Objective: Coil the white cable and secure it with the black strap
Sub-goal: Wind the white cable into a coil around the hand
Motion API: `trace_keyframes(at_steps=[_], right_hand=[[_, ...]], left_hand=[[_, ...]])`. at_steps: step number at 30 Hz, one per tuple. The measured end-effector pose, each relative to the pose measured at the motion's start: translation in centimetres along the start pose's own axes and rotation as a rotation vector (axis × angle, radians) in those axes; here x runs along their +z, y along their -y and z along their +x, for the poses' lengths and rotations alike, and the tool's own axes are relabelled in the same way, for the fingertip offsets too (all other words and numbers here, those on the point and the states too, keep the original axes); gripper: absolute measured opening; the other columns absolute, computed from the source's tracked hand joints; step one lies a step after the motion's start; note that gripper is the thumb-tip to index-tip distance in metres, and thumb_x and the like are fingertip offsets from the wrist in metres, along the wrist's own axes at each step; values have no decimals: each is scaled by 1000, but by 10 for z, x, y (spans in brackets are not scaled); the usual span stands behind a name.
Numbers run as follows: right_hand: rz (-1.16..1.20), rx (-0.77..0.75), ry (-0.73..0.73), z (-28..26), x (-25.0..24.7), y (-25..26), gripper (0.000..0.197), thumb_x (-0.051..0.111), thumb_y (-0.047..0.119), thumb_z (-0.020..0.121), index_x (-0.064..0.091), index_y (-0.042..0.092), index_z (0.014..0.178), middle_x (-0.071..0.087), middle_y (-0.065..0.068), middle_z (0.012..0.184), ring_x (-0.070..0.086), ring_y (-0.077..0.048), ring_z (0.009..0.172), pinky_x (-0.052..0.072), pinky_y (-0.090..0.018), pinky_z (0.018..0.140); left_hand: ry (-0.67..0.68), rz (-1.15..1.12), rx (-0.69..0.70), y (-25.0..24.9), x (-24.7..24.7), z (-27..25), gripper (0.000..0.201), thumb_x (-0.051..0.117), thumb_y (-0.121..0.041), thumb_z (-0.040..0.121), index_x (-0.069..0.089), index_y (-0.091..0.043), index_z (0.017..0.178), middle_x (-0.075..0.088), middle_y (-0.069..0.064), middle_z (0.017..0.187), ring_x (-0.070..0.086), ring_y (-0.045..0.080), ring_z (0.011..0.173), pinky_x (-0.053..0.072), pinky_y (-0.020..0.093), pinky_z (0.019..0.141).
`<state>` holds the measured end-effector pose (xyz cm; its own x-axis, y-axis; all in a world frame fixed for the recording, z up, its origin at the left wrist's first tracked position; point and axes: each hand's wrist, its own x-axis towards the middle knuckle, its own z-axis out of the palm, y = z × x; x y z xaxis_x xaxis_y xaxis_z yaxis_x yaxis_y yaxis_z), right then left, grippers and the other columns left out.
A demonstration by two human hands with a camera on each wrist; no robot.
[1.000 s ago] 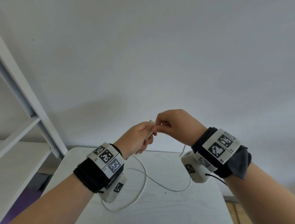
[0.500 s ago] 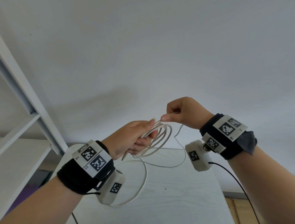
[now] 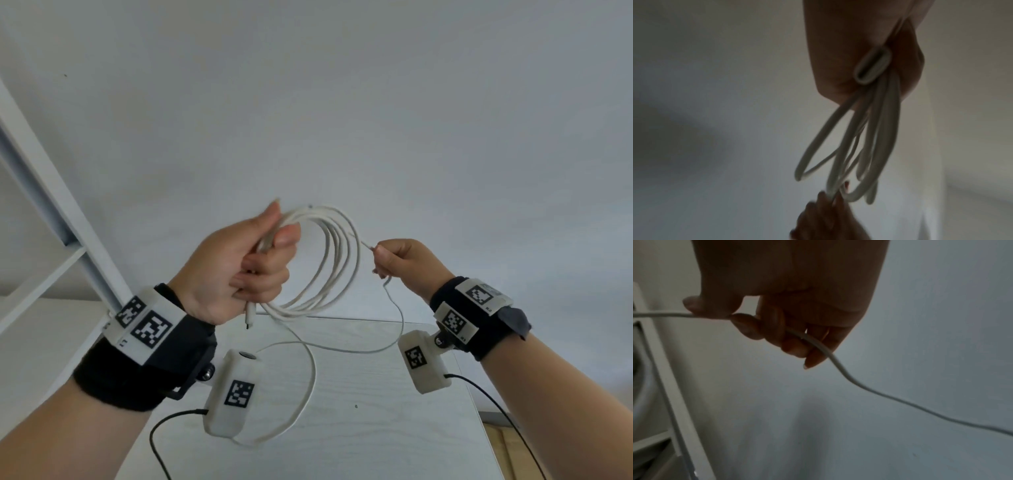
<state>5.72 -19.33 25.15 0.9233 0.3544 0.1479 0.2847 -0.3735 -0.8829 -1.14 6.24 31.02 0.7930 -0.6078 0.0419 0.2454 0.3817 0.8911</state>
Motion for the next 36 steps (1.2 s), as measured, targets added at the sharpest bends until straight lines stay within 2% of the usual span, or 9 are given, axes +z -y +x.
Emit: trace_keyframes(at_steps=[3,6,8,10,13,17,22,29,36], right_hand=[[59,80,-12,-8,2,-19,44,51,29,91,44,15,50,45,10,43,44,-7,48,49,-50,88],[55,162,-14,-16,3,-32,42,46,21,94,49,15,52,41,3,49,40,-8,46,53,-45,80],[-18,218,-13,-21,4,-38,39,47,23,93,53,15,56,36,3,51,37,-6,44,51,-33,65],[-141,239,2,-28,6,-42,37,47,26,93,53,17,57,37,6,52,36,-8,46,39,-24,55],[-369,213,69,-34,16,-42,36,45,30,93,53,24,58,44,0,60,39,-14,56,34,-26,57],[-464,213,137,-37,28,-35,34,41,31,93,54,28,62,45,3,59,40,-14,55,35,-29,58],[-484,204,146,-38,36,-28,17,36,28,95,50,21,88,48,6,61,42,-15,56,36,-28,56],[-562,87,170,-35,42,-12,14,38,28,95,51,23,91,43,8,54,40,-13,49,36,-26,53],[-700,-1,217,-38,51,12,19,38,33,95,55,26,101,49,10,64,50,-16,65,46,-34,65]], left_hand=[[132,-143,35,-16,-11,-2,40,33,-44,93,52,-18,69,24,-8,45,19,6,33,20,18,33],[271,-355,47,-30,-20,-3,40,32,-40,98,50,-9,80,32,-3,51,29,10,38,26,23,38],[149,-304,119,-36,-24,-3,45,26,-42,99,50,-13,76,28,-5,48,25,9,36,25,22,35],[-128,-61,208,-38,-19,-2,48,22,-46,97,48,-21,66,23,-7,41,13,6,33,19,17,31],[-296,71,260,-35,-16,4,47,23,-47,97,47,-23,65,28,-9,39,11,6,31,16,17,31],[-353,122,251,-26,-14,14,43,24,-45,97,47,-21,70,28,-9,43,20,3,31,20,17,33],[-393,206,265,-14,-11,22,31,30,-27,98,50,-16,77,33,-6,52,23,9,39,25,21,40],[-450,474,285,10,-11,31,23,35,-21,100,52,-13,88,53,-2,66,46,15,54,43,26,53],[-457,633,211,22,-12,35,16,42,-24,97,48,-10,95,70,-2,82,70,24,71,57,40,80]])
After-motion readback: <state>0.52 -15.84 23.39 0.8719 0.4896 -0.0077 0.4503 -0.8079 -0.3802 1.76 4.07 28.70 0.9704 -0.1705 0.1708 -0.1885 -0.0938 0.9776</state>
